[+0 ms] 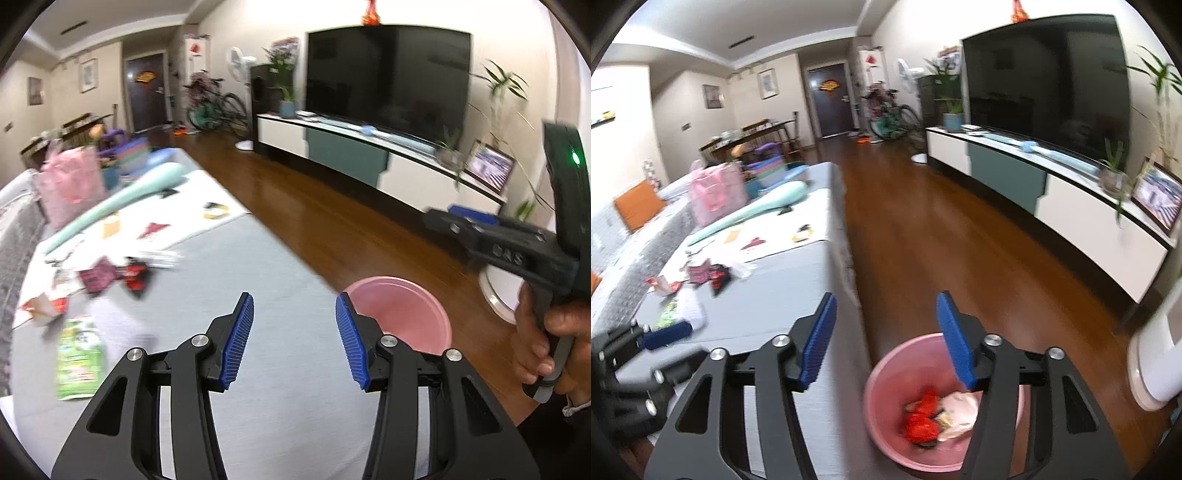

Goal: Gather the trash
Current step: 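Grasp the white bubble-wrap net with the right tool while the left tool grasps the red-white paper box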

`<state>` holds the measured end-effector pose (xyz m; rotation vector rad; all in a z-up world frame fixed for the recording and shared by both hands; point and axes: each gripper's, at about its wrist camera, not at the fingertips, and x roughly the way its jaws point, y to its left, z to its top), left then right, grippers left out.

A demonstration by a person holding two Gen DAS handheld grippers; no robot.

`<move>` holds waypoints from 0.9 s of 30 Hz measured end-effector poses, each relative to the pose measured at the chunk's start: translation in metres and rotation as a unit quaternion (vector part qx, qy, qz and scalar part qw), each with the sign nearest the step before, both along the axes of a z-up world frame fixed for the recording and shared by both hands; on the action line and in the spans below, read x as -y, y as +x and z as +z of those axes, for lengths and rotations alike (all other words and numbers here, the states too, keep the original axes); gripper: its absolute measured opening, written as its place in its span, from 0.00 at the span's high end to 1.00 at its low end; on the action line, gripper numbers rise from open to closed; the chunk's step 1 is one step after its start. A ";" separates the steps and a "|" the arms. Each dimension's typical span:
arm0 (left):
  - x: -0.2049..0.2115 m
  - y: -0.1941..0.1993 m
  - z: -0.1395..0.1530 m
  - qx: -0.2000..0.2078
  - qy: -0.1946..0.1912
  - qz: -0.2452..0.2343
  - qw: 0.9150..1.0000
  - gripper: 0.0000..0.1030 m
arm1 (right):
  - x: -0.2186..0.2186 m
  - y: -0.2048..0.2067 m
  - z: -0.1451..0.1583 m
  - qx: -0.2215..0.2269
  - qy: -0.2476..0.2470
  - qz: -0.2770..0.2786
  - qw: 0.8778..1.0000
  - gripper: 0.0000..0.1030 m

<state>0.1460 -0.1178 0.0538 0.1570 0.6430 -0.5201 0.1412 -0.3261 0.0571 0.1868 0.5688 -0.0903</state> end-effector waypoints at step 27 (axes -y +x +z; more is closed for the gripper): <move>-0.313 0.133 -0.046 -0.021 -0.043 0.239 0.970 0.49 | -0.257 0.107 -0.024 -0.045 0.049 0.226 0.972 0.52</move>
